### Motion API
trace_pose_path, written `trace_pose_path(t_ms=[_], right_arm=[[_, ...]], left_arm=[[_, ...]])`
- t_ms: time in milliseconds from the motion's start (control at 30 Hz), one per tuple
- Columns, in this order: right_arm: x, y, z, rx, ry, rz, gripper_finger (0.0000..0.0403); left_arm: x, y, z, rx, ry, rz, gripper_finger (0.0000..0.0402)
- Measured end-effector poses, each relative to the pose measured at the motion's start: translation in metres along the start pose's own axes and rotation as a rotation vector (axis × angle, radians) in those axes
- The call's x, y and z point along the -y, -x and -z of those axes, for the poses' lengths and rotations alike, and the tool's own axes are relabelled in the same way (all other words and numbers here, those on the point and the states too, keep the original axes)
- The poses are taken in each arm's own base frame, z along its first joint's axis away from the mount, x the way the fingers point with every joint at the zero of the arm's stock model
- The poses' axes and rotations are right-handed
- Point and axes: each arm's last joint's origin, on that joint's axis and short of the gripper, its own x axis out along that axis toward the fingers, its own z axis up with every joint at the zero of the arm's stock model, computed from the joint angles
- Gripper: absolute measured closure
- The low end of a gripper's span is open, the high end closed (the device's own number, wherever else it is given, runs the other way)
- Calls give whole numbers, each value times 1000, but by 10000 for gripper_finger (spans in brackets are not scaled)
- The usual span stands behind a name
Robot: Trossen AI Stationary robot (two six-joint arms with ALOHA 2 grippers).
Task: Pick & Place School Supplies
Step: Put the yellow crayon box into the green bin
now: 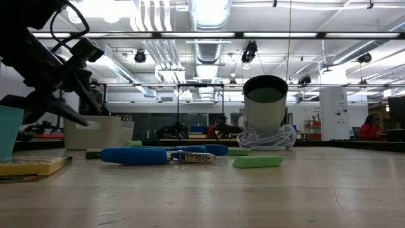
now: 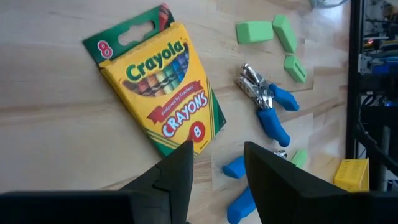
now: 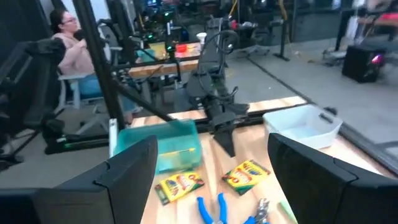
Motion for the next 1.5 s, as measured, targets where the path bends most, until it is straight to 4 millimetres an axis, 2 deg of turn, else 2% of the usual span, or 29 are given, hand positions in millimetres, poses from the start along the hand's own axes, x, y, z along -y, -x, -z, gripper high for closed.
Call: trace_pose_path(t_ms=[167,267,433,633,767,967,1267,1367,1500], right_arm=[[4,-2,-3,32,-47,74,109],[12,-8,-5,30,-42,70,127],[30,-37,-4,9,-55,23,191],[67,-78,-1,-15,-35,33,264],[90,-97,1,-61,-33,-13,310],[105,-124,15,-134,3,33,385],[105,-156,25,-189,106,37,394],[106,-160,22,-182,113,43,394],[107,-160,19,-173,123,45,394]], left_arm=[[0,0,-1,20,0,5,254],[0,0,-1,20,1,5,254],[1,0,-1,21,22,12,254],[1,0,-1,21,79,13,254],[1,0,-1,20,80,13,254],[-1,-1,-1,24,0,6,254],[1,-5,-3,-1,-97,8,254],[8,-9,-4,9,-83,64,254],[7,-19,-9,11,-62,19,255]])
